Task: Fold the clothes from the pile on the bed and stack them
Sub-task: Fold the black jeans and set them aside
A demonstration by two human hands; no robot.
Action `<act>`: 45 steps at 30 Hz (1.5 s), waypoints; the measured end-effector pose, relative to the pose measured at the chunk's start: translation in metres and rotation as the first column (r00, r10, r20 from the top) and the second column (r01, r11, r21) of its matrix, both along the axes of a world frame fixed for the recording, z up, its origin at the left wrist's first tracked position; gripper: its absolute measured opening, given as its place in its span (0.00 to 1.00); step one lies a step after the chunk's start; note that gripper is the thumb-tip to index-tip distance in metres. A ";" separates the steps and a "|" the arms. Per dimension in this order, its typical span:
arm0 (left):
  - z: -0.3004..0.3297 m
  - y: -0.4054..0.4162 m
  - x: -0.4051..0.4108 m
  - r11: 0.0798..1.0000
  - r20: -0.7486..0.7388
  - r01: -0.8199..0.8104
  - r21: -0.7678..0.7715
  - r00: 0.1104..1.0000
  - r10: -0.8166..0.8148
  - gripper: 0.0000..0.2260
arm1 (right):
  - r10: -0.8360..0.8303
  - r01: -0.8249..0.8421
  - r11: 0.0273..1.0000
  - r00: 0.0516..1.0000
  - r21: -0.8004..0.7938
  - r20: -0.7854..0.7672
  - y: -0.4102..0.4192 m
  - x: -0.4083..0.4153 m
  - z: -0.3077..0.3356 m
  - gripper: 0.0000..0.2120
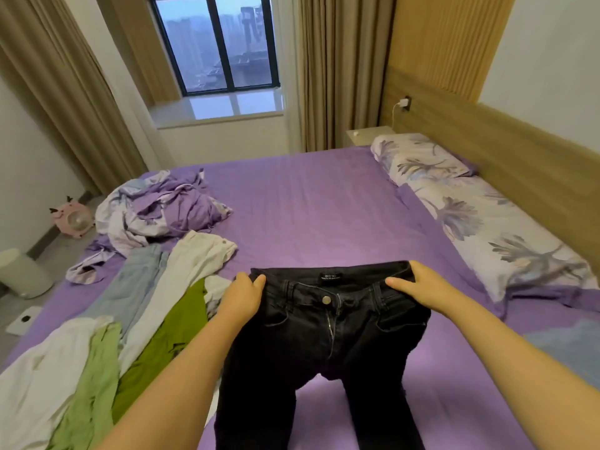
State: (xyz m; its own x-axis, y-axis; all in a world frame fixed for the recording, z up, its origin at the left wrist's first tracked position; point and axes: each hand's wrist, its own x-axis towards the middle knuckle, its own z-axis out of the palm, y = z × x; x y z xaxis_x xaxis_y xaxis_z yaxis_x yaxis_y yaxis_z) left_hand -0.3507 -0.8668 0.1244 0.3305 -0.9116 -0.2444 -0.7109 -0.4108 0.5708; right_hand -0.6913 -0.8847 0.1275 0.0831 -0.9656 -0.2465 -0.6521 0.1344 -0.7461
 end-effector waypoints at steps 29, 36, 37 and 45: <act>-0.284 -0.201 0.022 0.958 0.421 0.287 0.014 0.867 -0.266 0.21 | -0.101 0.099 0.995 0.874 -0.030 -0.476 -0.179 0.080 -0.287 0.28; -0.340 -0.191 -0.024 0.797 0.042 0.585 0.148 0.802 -0.596 0.16 | 0.316 -0.376 0.926 0.725 0.033 -0.611 -0.165 0.124 -0.333 0.25; -0.346 -0.194 -0.026 0.784 0.093 0.601 0.158 0.781 -0.617 0.17 | 0.348 -0.388 0.919 0.717 0.069 -0.604 -0.166 0.128 -0.339 0.26; -0.377 -0.194 -0.016 0.652 0.360 0.695 0.303 0.550 -0.754 0.27 | 0.470 -0.343 0.883 0.626 0.321 -0.622 -0.150 0.115 -0.389 0.35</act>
